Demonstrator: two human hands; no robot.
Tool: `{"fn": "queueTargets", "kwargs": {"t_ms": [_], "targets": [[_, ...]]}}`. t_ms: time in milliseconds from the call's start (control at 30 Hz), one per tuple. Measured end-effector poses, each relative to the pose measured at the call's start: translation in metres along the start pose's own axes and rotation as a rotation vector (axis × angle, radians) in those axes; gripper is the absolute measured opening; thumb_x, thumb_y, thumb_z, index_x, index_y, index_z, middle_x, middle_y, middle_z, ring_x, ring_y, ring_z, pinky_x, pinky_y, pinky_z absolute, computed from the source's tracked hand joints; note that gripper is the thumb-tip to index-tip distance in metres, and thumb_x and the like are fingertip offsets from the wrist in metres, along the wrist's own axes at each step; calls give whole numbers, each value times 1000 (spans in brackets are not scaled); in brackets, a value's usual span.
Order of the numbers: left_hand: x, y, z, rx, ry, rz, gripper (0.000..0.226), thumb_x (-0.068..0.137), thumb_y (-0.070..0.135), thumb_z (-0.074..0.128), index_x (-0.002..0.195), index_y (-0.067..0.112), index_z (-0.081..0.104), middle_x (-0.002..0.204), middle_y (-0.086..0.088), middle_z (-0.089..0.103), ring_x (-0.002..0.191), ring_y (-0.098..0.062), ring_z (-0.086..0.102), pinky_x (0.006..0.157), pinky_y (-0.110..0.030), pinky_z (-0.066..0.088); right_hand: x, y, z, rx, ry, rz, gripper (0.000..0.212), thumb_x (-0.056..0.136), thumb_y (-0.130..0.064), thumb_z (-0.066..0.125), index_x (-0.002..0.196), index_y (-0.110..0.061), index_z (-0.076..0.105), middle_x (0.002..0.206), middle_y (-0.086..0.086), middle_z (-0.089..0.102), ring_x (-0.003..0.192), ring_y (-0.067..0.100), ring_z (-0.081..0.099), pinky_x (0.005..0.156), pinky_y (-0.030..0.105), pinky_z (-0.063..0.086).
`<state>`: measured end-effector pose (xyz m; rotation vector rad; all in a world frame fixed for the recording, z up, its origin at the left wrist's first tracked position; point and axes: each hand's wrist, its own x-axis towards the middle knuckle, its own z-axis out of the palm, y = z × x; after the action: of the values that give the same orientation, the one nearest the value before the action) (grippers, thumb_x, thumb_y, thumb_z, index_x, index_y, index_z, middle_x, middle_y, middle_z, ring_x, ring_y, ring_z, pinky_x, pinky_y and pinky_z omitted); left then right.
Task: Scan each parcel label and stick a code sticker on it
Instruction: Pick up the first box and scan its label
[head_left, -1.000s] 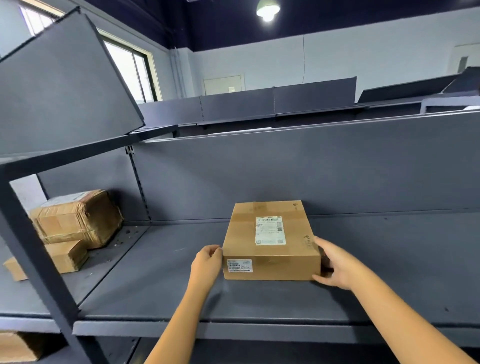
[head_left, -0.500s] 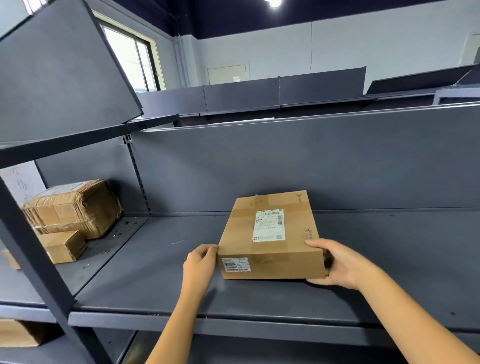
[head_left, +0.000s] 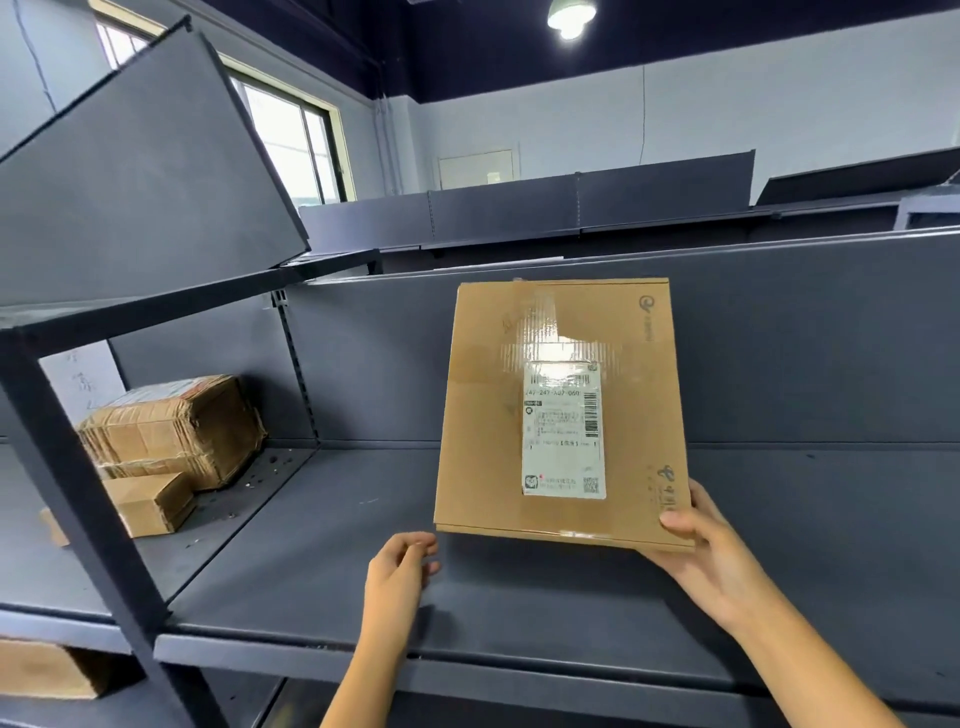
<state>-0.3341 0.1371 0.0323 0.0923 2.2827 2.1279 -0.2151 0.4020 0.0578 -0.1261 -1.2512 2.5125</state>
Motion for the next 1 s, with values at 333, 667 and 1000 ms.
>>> {"fn": "queueTargets", "kwargs": {"t_ms": [333, 667, 1000], "targets": [[-23, 3, -40, -44, 144, 4, 24, 97, 4, 42, 89, 8, 65, 91, -7, 67, 80, -23, 63, 71, -27, 49, 13, 15, 25, 36, -149, 99, 49, 67, 3, 46, 111, -18, 52, 107, 11, 60, 92, 27, 58, 67, 34, 58], [-118, -26, -192, -60, 625, -112, 26, 94, -3, 43, 80, 7, 62, 81, -12, 65, 68, -20, 56, 56, -22, 42, -4, 107, 162, -26, -595, 398, 56, 63, 0, 53, 116, -17, 51, 101, 6, 65, 76, 14, 68, 57, 25, 56], [-291, -33, -356, -107, 1051, -161, 24, 93, -6, 44, 78, 8, 57, 71, -11, 60, 66, -26, 57, 61, -29, 38, -131, 235, 312, 40, -895, 738, 119, 11, -20, 93, 122, -13, 52, 96, 10, 71, 76, 21, 70, 52, 31, 56]]}}
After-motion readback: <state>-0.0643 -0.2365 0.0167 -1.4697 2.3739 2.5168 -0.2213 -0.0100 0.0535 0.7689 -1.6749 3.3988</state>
